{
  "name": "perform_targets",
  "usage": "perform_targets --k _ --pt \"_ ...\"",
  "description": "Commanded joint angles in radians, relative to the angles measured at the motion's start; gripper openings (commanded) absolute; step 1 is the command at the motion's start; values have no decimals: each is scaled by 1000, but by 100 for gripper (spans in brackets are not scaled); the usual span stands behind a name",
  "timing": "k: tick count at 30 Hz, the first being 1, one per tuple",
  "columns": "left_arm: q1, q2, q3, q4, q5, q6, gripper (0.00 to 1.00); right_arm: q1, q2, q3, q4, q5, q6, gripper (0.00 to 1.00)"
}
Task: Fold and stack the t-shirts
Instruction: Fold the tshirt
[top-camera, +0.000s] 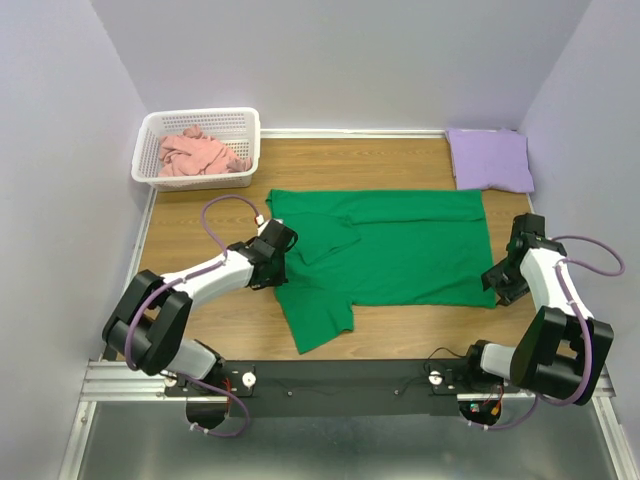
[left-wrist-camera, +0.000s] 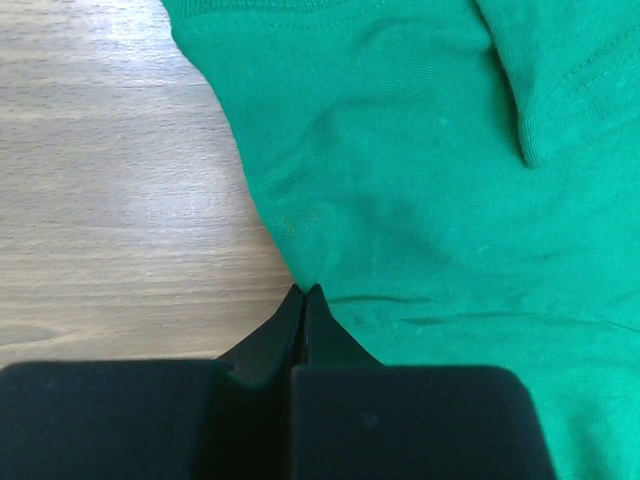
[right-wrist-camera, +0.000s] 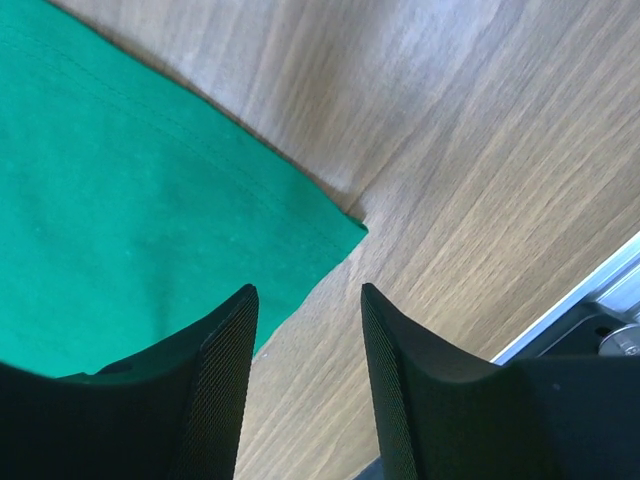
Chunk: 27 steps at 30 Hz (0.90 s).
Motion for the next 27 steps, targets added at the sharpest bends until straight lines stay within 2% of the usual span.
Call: perform_targets --k 1,9,17,27 --pt "5 -37 -16 4 -15 13 0 -7 14 -39 4 16 57 52" --pt "5 -67 -24 12 -16 13 0 -7 41 -57 -1 32 92 48" --pt "3 -73 -27 15 -15 13 0 -7 30 -68 -1 84 149 47" --pt "2 -60 -27 20 -13 16 0 -7 100 -51 45 82 151 47"
